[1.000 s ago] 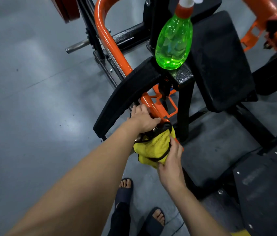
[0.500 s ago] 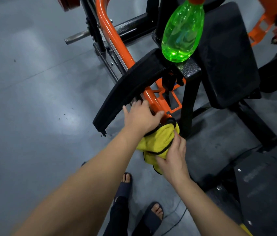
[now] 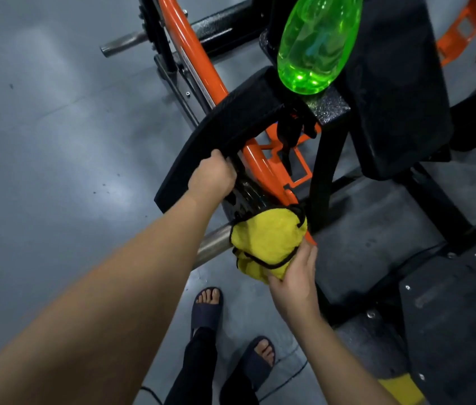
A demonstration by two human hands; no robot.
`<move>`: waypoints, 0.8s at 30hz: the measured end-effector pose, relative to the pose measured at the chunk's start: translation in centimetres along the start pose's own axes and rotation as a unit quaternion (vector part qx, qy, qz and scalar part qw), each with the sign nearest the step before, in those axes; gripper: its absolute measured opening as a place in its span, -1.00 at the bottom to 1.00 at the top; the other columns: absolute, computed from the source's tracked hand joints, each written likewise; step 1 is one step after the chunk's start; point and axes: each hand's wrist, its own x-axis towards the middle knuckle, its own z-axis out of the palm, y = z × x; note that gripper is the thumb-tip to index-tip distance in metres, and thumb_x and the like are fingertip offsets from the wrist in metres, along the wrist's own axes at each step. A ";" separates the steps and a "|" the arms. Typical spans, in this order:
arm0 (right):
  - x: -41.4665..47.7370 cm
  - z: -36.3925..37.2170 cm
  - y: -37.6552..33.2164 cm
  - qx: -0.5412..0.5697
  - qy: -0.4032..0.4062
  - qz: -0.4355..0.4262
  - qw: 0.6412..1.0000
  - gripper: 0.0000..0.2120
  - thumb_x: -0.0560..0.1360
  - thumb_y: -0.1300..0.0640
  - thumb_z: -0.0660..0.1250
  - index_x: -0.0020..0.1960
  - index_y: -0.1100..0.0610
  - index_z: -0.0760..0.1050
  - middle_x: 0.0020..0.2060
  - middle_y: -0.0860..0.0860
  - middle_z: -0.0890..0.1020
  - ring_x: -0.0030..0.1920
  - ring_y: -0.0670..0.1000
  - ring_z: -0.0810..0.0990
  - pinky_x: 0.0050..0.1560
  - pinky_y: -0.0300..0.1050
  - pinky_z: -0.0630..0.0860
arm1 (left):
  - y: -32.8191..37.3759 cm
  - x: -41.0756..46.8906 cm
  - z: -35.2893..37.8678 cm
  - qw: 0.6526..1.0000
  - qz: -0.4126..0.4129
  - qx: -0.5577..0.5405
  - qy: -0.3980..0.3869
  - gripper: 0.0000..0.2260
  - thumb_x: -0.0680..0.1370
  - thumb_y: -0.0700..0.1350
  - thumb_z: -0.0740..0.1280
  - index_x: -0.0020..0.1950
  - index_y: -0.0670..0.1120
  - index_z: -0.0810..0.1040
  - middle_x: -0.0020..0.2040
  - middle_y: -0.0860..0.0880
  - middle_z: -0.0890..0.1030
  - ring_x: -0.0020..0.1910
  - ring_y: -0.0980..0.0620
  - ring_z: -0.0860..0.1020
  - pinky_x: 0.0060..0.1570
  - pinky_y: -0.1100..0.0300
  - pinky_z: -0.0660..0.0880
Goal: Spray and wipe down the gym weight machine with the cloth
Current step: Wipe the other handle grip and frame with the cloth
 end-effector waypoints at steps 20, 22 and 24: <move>1.5 0.9 -1.9 0.115 0.069 -0.015 0.991 -0.18 0.27 -0.21 0.51 0.41 0.07 0.33 0.18 -0.14 0.33 0.24 -0.11 0.35 0.22 -0.13 0.43 | 2.4 1.1 -0.9 0.972 -0.084 -0.104 -0.191 -0.85 0.71 -0.18 0.13 0.03 -0.10 0.47 -0.11 -0.05 0.47 -0.23 0.07 0.39 -0.30 0.23 0.35; 1.8 0.9 -1.1 0.120 0.060 -0.003 0.991 -0.10 0.21 -0.27 0.54 0.42 0.07 0.33 0.19 -0.16 0.35 0.26 -0.17 0.35 0.21 -0.26 0.40 | 2.3 0.9 -0.6 0.970 -0.092 -0.119 -0.190 -0.81 0.70 -0.19 0.13 -0.06 -0.10 0.47 -0.21 -0.04 0.45 -0.30 0.08 0.38 -0.45 0.30 0.34; 2.0 0.5 -0.9 0.123 0.051 0.005 0.991 -0.09 0.17 -0.27 0.58 0.40 -0.01 0.33 0.17 -0.26 0.34 0.24 -0.26 0.36 0.18 -0.42 0.35 | 2.4 0.7 -1.0 0.967 -0.105 -0.146 -0.183 -0.78 0.69 -0.19 0.15 -0.13 -0.06 0.45 -0.24 -0.03 0.45 -0.30 0.08 0.38 -0.42 0.30 0.33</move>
